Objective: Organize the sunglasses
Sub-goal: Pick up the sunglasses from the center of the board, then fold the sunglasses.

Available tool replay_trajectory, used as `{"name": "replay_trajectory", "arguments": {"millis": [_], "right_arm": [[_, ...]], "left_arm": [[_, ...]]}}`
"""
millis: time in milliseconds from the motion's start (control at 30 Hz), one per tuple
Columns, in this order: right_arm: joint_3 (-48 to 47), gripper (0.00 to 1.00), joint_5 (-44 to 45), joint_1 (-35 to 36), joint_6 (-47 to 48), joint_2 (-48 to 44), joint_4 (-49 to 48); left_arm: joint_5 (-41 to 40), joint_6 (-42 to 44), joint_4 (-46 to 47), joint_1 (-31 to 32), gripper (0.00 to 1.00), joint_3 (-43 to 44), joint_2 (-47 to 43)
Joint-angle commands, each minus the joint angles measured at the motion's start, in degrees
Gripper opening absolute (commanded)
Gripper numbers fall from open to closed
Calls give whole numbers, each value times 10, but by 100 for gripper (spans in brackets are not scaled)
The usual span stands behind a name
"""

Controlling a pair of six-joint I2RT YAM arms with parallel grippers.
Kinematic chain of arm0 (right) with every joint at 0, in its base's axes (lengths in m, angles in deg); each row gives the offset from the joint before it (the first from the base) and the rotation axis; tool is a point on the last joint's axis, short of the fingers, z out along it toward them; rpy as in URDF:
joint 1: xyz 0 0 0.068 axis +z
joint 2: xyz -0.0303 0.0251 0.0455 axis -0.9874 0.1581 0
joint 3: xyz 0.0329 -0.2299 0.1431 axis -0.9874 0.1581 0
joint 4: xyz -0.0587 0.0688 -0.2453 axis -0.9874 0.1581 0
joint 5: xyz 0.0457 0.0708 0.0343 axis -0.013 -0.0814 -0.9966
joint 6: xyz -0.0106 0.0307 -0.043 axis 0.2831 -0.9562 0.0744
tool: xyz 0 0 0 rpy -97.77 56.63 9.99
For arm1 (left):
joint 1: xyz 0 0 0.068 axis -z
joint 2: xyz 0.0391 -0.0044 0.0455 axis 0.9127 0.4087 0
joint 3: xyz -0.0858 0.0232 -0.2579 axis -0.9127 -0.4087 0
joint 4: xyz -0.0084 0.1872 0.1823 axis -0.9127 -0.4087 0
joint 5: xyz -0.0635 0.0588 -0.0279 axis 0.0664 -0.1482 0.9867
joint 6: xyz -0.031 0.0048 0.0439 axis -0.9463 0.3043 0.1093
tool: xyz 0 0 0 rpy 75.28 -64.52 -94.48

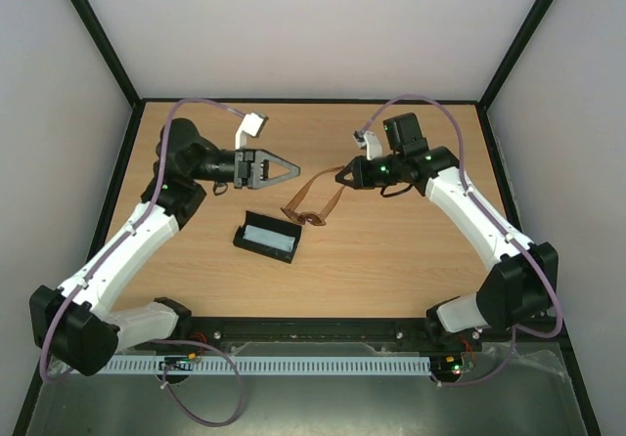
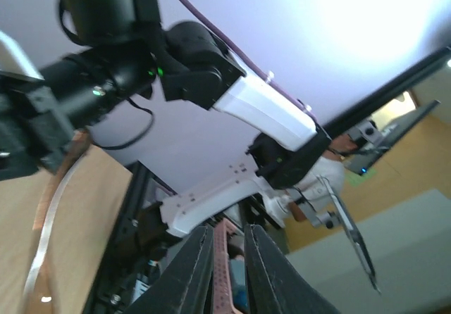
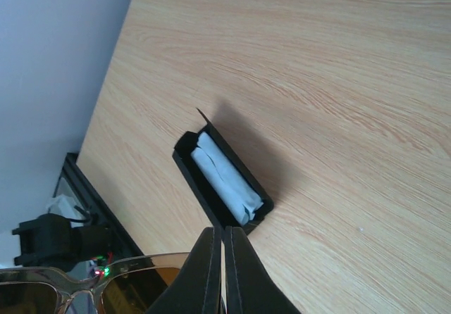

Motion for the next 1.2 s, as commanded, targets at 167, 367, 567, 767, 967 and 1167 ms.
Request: {"name": "replay_trajectory", "arguments": {"millis": [167, 367, 567, 767, 967, 1167], "right_arm": [[-38, 1, 101, 36, 28, 11, 58], [-41, 1, 97, 40, 32, -2, 54], [-40, 1, 93, 40, 34, -22, 50], [-39, 1, 62, 40, 39, -41, 43], [-32, 1, 59, 46, 50, -61, 44], [-32, 1, 73, 54, 52, -71, 48]], "left_arm": [[29, 8, 10, 73, 16, 20, 44], [44, 26, 17, 100, 17, -13, 61], [39, 41, 14, 108, 16, -35, 83], [32, 48, 15, 103, 14, -46, 104], [29, 38, 28, 94, 12, -44, 135], [20, 34, 29, 88, 12, -43, 159]]}}
